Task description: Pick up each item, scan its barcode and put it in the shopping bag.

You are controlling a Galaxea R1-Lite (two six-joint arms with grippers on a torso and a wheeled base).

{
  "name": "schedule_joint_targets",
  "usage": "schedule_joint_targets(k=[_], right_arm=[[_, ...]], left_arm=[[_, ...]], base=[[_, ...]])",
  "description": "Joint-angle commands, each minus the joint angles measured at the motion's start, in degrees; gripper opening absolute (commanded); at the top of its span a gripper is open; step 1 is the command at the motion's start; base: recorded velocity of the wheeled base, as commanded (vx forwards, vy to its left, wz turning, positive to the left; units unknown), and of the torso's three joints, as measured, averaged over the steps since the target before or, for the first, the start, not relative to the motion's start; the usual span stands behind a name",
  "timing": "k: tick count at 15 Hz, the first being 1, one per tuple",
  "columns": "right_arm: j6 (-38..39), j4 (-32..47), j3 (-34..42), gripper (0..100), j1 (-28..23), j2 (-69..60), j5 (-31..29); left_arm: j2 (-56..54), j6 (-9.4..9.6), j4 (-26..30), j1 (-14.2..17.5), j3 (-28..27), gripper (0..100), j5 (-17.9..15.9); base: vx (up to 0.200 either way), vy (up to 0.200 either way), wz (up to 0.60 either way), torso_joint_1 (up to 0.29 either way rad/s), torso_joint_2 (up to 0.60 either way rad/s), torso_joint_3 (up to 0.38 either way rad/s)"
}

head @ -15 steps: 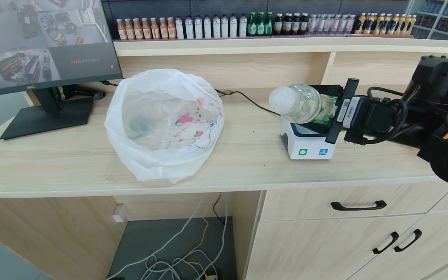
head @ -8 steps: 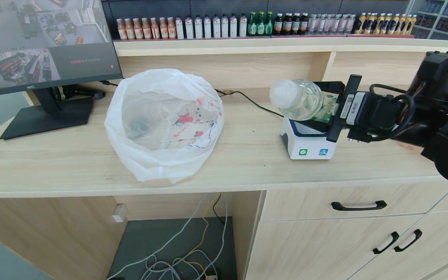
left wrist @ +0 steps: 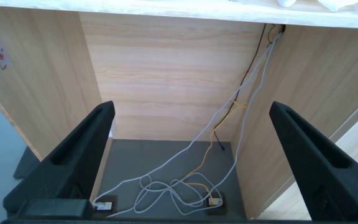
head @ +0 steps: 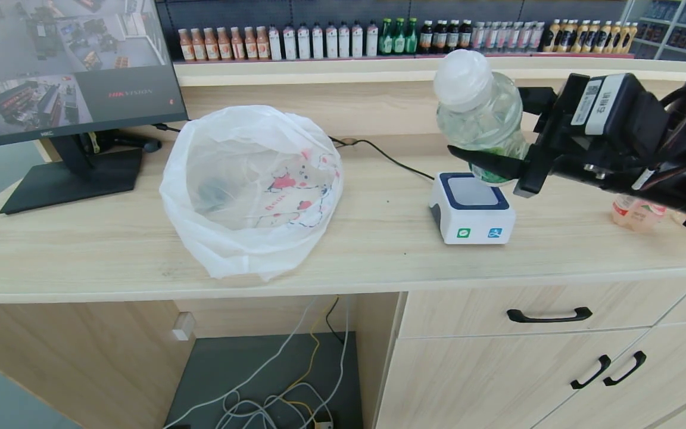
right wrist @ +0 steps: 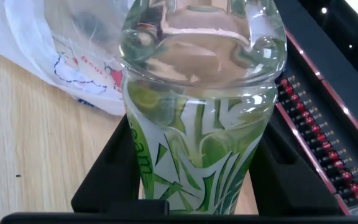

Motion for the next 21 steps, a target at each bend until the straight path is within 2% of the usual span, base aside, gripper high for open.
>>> schedule_joint_targets(k=[1,6,9,11,13,15,17,20,21], right_arm=[[3.38,-1.67,0.09,0,0.10,-1.97,0.00],[19.47,-10.11,1.58,0,2.03,-2.23,0.44],[35.55,-23.03,6.94,0,5.46,-1.79,-1.14],[41.35,-29.09,12.83,0,6.86,-2.06,-10.28],[45.22,-34.01,18.37,0,7.57,-3.11,-16.61],[45.22,-35.42,22.94,0,8.71,-4.78,-19.60],[45.83,-35.51,27.60,0,11.52,-6.63,-25.40],[49.44,-37.09,31.11,0,14.16,-6.80,-33.57],[49.70,-37.35,32.26,0,14.16,-7.07,-34.54]], left_arm=[[-0.02,0.00,0.00,-0.04,0.00,100,0.00],[-0.02,0.00,0.00,0.05,0.00,100,0.00],[-0.02,0.00,0.00,-0.04,0.00,100,0.00],[-0.02,0.00,0.00,0.05,0.00,100,0.00],[-0.02,0.00,0.00,-0.04,0.00,100,0.00],[-0.02,-0.09,0.00,-0.04,0.00,100,0.00],[-0.02,-0.09,0.00,-0.04,0.00,100,0.00],[-0.02,0.00,0.00,-0.04,0.00,100,0.00],[-0.02,0.00,0.00,-0.04,0.00,100,0.00]], base=[[0.000,0.000,0.00,0.000,0.00,0.000],[0.000,0.000,0.00,0.000,0.00,0.000],[0.000,0.000,0.00,0.000,0.00,0.000],[0.000,0.000,0.00,0.000,0.00,0.000],[0.000,0.000,0.00,0.000,0.00,0.000],[0.000,0.000,0.00,0.000,0.00,0.000],[0.000,0.000,0.00,0.000,0.00,0.000],[0.000,0.000,0.00,0.000,0.00,0.000],[0.000,0.000,0.00,0.000,0.00,0.000]])
